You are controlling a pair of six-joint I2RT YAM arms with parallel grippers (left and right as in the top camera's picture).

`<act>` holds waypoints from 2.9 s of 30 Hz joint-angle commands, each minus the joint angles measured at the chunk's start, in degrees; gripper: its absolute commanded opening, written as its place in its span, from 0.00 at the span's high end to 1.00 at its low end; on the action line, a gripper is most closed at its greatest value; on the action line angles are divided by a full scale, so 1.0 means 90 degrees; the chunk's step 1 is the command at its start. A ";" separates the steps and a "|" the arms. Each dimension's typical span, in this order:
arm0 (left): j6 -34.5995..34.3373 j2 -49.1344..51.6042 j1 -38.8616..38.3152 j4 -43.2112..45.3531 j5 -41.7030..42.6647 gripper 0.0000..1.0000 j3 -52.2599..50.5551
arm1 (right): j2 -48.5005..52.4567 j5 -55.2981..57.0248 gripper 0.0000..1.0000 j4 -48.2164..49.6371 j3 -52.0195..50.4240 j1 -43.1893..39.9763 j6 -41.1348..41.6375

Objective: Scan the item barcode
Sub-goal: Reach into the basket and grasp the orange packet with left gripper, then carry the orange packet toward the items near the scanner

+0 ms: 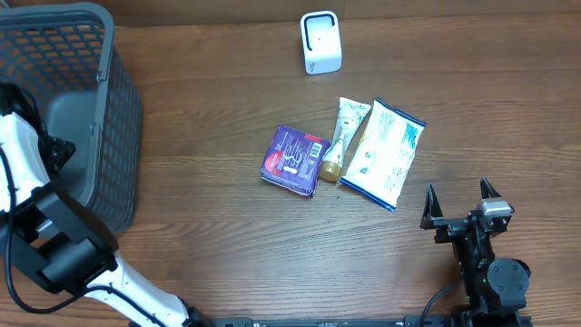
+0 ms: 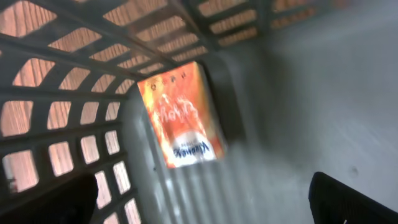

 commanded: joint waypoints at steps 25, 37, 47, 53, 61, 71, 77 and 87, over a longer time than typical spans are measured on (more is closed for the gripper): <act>-0.0131 -0.0007 0.0359 0.2254 -0.0175 0.37 -0.1719 | -0.0056 0.0058 0.00 0.0036 -0.0063 -0.0044 -0.0046; 0.0134 -0.0002 0.0495 0.2436 -0.0177 0.46 -0.2081 | -0.0056 0.0058 0.00 0.0036 -0.0063 -0.0044 -0.0046; 0.0580 -0.0102 0.0469 0.2040 -0.0080 0.96 -0.1474 | -0.0056 0.0058 0.00 0.0036 -0.0063 -0.0044 -0.0046; 0.0590 -0.0709 0.0316 0.1231 0.1304 0.96 -0.0146 | -0.0056 0.0058 0.00 0.0034 -0.0063 -0.0044 -0.0044; 0.1212 -0.2181 -0.0250 0.1282 0.3155 0.96 0.0831 | -0.0056 0.0058 0.00 0.0034 -0.0063 -0.0044 -0.0046; 0.1348 -0.3738 -0.2815 0.0872 0.4044 0.96 0.0984 | -0.0056 0.0058 0.00 0.0036 -0.0063 -0.0044 -0.0046; 0.1345 -0.3327 -0.5229 0.0619 0.3927 0.96 0.0563 | -0.0056 0.0058 0.00 0.0036 -0.0063 -0.0044 -0.0046; 0.1299 -0.0925 -0.7720 0.1362 0.3852 0.96 0.0189 | -0.0056 0.0058 0.00 0.0036 -0.0063 -0.0044 -0.0046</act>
